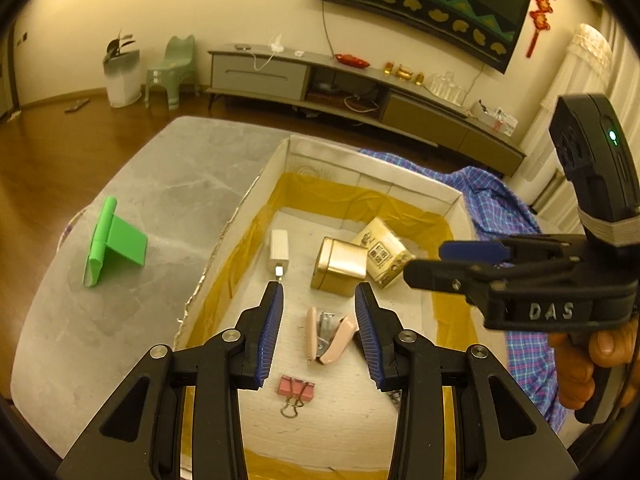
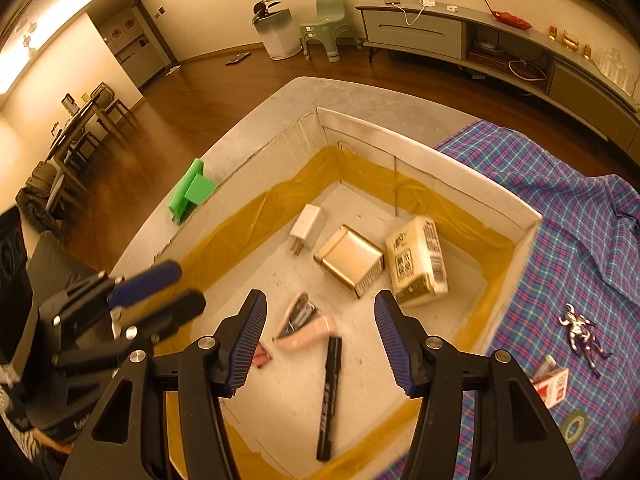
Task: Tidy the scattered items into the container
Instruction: 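Move left tool to the red staple box while right tool approaches the tape roll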
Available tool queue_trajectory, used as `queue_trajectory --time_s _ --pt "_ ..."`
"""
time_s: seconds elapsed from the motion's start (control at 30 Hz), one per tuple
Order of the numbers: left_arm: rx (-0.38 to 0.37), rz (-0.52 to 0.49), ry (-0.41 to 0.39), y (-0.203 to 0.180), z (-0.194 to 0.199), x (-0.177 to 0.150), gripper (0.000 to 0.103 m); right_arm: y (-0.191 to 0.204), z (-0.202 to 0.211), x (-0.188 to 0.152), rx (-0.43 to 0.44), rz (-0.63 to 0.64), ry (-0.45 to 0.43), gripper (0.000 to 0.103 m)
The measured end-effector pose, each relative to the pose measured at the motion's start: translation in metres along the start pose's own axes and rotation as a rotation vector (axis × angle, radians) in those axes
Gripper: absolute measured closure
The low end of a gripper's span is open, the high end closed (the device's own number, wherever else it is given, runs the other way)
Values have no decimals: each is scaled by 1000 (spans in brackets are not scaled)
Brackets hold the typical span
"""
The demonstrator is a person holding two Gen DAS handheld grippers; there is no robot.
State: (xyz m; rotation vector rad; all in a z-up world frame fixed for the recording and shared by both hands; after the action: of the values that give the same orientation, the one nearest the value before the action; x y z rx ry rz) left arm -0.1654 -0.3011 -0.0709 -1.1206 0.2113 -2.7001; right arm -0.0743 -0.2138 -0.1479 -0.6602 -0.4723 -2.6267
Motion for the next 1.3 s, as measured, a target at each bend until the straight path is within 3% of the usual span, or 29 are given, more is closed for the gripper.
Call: queue_trajectory --time_s 0.53,0.83,1.07,1.3 --pt "-48 -55 -68 -41 13 -2 63 -5 61 -45 130 18 -126 43" --pt "-173 -134 -130 -94 30 -6 62 -26 100 -72 229 1 -227 43" --pt "-263 -235 -144 -146 36 -16 62 -66 135 -90 260 -56 -320 43" --pt "-321 -300 -105 -192 24 -31 60 -126 144 -116 242 -173 -353 43"
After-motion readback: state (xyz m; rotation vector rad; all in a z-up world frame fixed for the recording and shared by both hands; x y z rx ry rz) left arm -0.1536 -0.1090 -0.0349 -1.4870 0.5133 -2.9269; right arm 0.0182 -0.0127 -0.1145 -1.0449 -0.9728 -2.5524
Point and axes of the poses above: each gripper's, at about its wrist camera, not at the fingertips, and z roughly against the way its jaws point, y to its left, x to its top, the point moved 7 cm from there along -z, roughly the way its jaws point, and after that the axes turned 2 degrees about -y, right-handed, at the moved point
